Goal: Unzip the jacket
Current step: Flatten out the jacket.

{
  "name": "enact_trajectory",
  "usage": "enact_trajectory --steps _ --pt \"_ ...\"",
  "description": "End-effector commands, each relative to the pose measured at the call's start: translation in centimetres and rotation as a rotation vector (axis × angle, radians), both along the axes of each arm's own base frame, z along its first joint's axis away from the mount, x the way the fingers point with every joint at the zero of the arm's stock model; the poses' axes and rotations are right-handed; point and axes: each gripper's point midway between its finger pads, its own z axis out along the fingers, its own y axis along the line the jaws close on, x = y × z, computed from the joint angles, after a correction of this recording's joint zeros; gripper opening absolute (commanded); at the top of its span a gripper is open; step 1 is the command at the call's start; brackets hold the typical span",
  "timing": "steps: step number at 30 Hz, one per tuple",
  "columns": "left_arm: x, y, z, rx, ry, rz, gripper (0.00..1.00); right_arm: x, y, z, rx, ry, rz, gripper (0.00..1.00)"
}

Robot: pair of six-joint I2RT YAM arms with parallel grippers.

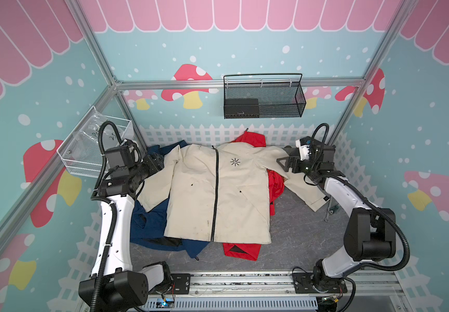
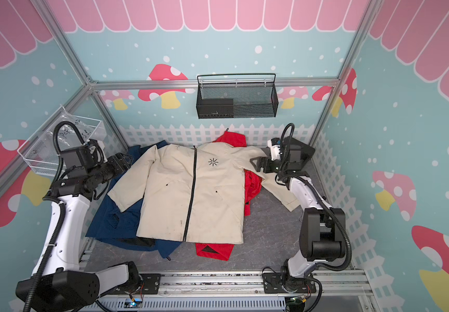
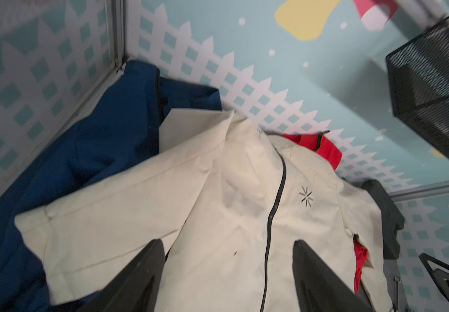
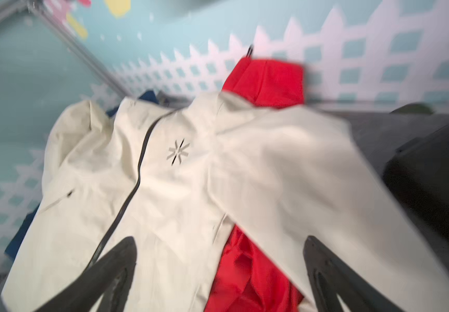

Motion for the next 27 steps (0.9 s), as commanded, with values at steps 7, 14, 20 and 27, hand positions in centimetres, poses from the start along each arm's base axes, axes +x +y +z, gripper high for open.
enact_trajectory --steps 7,14,20,27 --pt "-7.8 -3.4 -11.2 -0.167 0.447 -0.067 0.64 -8.0 3.1 -5.0 0.031 0.222 0.049 0.86" --pt "-9.2 -4.1 -13.0 -0.154 0.544 -0.116 0.60 -12.9 3.5 -9.6 0.040 0.364 0.092 0.67" --pt "-8.6 -3.5 -14.9 -0.038 0.655 -0.109 0.65 -14.6 3.7 -11.3 0.043 0.426 0.106 0.71" --pt "-7.8 -3.3 -16.5 -0.014 0.708 -0.133 0.70 -16.3 4.7 -12.5 0.124 0.487 0.138 0.64"
